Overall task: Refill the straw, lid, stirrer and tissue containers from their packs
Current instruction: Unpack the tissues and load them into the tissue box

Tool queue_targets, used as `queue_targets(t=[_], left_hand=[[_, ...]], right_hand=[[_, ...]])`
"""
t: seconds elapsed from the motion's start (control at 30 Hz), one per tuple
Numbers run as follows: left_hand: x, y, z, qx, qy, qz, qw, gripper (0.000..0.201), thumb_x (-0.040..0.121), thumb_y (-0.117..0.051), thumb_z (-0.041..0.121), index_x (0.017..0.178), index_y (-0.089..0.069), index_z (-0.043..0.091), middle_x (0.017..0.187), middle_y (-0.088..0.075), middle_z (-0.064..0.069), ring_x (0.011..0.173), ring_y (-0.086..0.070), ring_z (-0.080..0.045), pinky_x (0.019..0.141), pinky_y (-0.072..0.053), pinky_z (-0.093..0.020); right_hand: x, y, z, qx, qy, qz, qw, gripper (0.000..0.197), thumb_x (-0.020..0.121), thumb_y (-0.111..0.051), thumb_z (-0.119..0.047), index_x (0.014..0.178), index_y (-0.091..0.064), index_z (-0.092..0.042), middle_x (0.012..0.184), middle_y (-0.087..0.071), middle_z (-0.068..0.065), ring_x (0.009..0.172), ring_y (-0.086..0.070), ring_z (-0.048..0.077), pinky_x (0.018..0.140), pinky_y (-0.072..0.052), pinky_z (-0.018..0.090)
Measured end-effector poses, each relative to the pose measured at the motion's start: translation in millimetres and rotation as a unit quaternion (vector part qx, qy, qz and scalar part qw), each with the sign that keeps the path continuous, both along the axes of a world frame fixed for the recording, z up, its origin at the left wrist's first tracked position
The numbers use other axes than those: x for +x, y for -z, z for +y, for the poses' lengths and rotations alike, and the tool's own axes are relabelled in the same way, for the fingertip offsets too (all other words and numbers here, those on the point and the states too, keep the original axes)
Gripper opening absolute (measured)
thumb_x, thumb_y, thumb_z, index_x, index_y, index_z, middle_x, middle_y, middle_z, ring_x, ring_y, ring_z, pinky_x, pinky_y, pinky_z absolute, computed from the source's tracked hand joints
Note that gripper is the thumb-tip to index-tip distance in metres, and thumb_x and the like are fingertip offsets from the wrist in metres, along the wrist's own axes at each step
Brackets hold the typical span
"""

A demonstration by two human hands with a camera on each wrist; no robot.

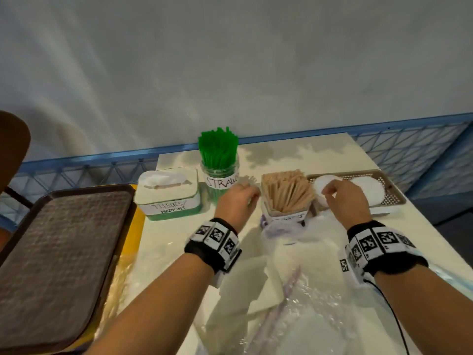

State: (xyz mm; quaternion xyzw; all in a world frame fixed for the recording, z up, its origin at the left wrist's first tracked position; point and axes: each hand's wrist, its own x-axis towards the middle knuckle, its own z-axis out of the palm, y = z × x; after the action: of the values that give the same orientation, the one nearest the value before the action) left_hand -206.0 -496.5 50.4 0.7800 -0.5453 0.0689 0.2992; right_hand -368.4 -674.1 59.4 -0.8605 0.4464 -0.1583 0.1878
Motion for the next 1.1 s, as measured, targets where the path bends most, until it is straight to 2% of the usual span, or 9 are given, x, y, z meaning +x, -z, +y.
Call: queue_targets(t=[0.07, 0.13, 0.23, 0.3, 0.37, 0.5, 0.6, 0.73, 1.1], left_hand=[[-19.4, 11.9, -21.0, 0.049, 0.017, -0.013, 0.999, 0.009, 0.075, -0.062, 0.009, 0.078, -0.071, 0.008, 0.070, -0.065, -0.011, 0.062, -0.062, -0.028, 0.049, -0.047, -0.029], [-31.8, 21.7, -39.1, 0.126, 0.017, -0.038, 0.991, 0.011, 0.075, -0.066, 0.005, 0.083, -0.071, 0.011, 0.074, -0.065, -0.010, 0.066, -0.063, -0.031, 0.050, -0.045, -0.030], [-45.5, 27.0, -58.2, 0.257, 0.010, -0.087, 0.962, 0.026, 0.086, -0.056, 0.007, 0.109, -0.064, 0.016, 0.098, -0.064, -0.009, 0.091, -0.061, -0.031, 0.067, -0.045, -0.034], [-52.5, 25.0, -66.4, 0.320, 0.012, -0.107, 0.941, 0.033, 0.087, -0.053, 0.005, 0.118, -0.059, 0.015, 0.104, -0.063, -0.011, 0.096, -0.060, -0.032, 0.073, -0.046, -0.037], [-57.5, 24.0, -72.7, 0.356, 0.001, -0.110, 0.928, 0.035, 0.088, -0.050, 0.001, 0.120, -0.057, 0.012, 0.105, -0.063, -0.012, 0.097, -0.061, -0.032, 0.076, -0.048, -0.037], [-60.9, 22.2, -81.9, 0.379, -0.022, -0.095, 0.920, 0.032, 0.090, -0.046, -0.004, 0.118, -0.056, 0.008, 0.106, -0.064, -0.012, 0.097, -0.062, -0.030, 0.080, -0.050, -0.036], [-57.0, 18.6, -87.7, 0.376, -0.041, -0.078, 0.922, 0.026, 0.090, -0.050, -0.001, 0.113, -0.056, 0.007, 0.105, -0.064, -0.011, 0.096, -0.062, -0.027, 0.082, -0.051, -0.034], [-40.3, 14.4, -95.9, 0.372, -0.070, -0.064, 0.923, 0.025, 0.092, -0.049, 0.003, 0.116, -0.055, 0.008, 0.105, -0.064, -0.011, 0.097, -0.062, -0.025, 0.087, -0.052, -0.034], [15.0, 13.9, -122.4, 0.362, -0.120, -0.050, 0.923, 0.022, 0.090, -0.046, -0.002, 0.106, -0.057, 0.009, 0.100, -0.064, -0.010, 0.091, -0.062, -0.027, 0.082, -0.054, -0.036]], right_hand=[[-20.9, 9.4, -19.5, 0.006, 0.017, 0.037, 0.999, 0.021, 0.087, -0.049, 0.001, 0.094, -0.067, -0.006, 0.104, -0.064, 0.018, 0.097, -0.058, 0.034, 0.080, -0.046, 0.036], [-39.0, 17.2, -36.8, 0.000, 0.020, 0.078, 0.997, 0.021, 0.087, -0.048, 0.001, 0.095, -0.067, -0.006, 0.103, -0.062, 0.019, 0.097, -0.058, 0.034, 0.076, -0.044, 0.033], [-56.9, 28.4, -57.8, -0.020, -0.011, 0.141, 0.990, 0.022, 0.087, -0.049, 0.000, 0.100, -0.066, -0.004, 0.104, -0.060, 0.019, 0.098, -0.056, 0.034, 0.075, -0.042, 0.033], [-61.3, 37.6, -67.9, -0.024, -0.042, 0.164, 0.985, 0.024, 0.088, -0.048, -0.001, 0.105, -0.064, -0.005, 0.106, -0.059, 0.019, 0.101, -0.056, 0.033, 0.079, -0.043, 0.034], [-60.3, 45.0, -75.5, -0.025, -0.064, 0.164, 0.984, 0.023, 0.088, -0.049, -0.002, 0.106, -0.064, -0.004, 0.106, -0.057, 0.019, 0.099, -0.056, 0.033, 0.078, -0.044, 0.033], [-52.7, 51.6, -85.6, -0.012, -0.072, 0.139, 0.988, 0.015, 0.088, -0.053, -0.006, 0.096, -0.065, -0.002, 0.098, -0.053, 0.015, 0.089, -0.056, 0.032, 0.067, -0.032, 0.025], [-42.5, 53.7, -91.7, -0.006, -0.080, 0.117, 0.990, 0.013, 0.087, -0.053, -0.004, 0.092, -0.065, -0.001, 0.089, -0.045, 0.009, 0.081, -0.053, 0.028, 0.066, -0.029, 0.023], [-20.6, 53.3, -101.8, -0.016, -0.095, 0.113, 0.989, 0.015, 0.088, -0.052, -0.003, 0.094, -0.065, -0.002, 0.100, -0.053, 0.015, 0.087, -0.057, 0.031, 0.067, -0.032, 0.024], [34.2, 57.3, -125.2, -0.011, -0.112, 0.089, 0.990, 0.015, 0.088, -0.052, -0.003, 0.095, -0.066, -0.003, 0.105, -0.055, 0.016, 0.091, -0.057, 0.031, 0.069, -0.033, 0.024]])
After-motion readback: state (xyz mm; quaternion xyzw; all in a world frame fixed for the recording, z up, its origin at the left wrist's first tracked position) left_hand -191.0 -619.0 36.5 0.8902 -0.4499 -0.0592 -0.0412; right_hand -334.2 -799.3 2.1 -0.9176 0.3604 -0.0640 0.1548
